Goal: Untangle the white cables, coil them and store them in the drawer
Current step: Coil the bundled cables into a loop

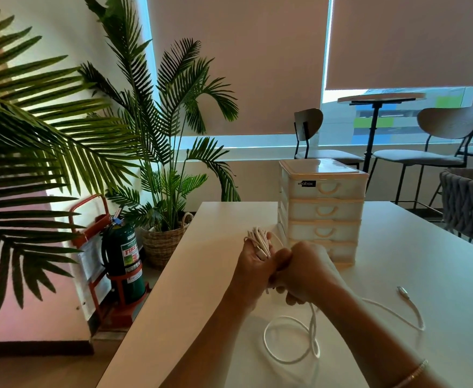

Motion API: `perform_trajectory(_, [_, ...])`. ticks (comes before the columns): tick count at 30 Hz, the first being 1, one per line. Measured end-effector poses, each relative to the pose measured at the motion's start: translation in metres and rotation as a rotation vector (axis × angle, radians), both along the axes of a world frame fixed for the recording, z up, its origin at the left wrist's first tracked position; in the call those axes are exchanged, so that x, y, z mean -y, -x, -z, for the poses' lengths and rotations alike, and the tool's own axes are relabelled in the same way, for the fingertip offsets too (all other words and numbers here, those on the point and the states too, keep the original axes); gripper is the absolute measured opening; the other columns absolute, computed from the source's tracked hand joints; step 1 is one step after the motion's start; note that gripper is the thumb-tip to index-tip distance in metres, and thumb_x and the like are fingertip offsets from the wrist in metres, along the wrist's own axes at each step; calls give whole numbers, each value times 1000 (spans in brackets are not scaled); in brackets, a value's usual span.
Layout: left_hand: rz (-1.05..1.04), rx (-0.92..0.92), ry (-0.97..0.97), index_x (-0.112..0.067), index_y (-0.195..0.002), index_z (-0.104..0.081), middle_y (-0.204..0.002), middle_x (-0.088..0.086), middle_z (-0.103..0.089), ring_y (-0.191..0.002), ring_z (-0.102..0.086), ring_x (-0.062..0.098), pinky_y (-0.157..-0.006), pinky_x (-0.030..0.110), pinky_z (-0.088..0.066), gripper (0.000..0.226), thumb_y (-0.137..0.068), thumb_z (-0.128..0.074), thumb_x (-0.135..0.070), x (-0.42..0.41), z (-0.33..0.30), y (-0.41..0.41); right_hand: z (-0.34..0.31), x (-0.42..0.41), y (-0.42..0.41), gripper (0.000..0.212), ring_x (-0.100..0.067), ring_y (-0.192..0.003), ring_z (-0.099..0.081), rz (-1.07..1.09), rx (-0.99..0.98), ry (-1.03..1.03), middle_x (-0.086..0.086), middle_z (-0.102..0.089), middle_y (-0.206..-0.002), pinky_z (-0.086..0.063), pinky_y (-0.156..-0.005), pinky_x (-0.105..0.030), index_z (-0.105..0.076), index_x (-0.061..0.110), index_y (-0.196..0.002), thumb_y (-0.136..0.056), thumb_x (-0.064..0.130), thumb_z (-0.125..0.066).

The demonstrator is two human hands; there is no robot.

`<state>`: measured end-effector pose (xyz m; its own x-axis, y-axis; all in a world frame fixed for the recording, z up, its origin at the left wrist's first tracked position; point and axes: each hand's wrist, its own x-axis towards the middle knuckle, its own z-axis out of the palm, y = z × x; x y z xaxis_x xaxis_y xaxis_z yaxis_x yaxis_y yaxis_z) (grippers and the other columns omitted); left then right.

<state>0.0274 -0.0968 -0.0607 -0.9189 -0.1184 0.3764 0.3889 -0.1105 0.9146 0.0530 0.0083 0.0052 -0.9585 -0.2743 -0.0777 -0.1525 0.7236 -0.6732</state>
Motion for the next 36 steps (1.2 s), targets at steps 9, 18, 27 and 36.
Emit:
perform_trajectory(9, [-316,-96,0,-23,-93,-52,-92,1,-63,-81,-62,7,-73,15,-51,46,-62,-80,-43,3,-6,-6,0,1,-3,10,-22,-62,-65,-165,98,243,-18,-70,-77,-53,-55,-24,-62,3,-96,-86,1,-57])
perform_trajectory(18, [-511,-86,230,-8,-86,-55,-70,-2,-57,-62,-52,9,-59,19,-42,50,-74,-50,-56,5,-9,-6,0,-1,-1,33,-14,-47,-62,-197,46,319,-11,-69,-74,-48,-46,-22,-50,16,-99,-77,-5,-63])
perform_trajectory(27, [-201,2,-445,-15,-62,-59,-38,-7,-29,-34,-25,6,-44,22,-24,48,-70,-43,-60,14,-27,-13,-12,-11,-10,63,-21,-54,-65,-394,259,721,-19,-68,-80,-56,-51,-29,-45,13,-121,-64,2,-71])
perform_trajectory(36, [62,12,-837,-13,-56,-57,-34,-8,-32,-29,-33,5,-42,16,-39,40,-74,-55,-48,25,-22,-8,-8,-17,7,62,-16,-79,-63,-14,83,250,-6,-64,-92,-53,-67,-30,-52,14,-106,-68,62,-58])
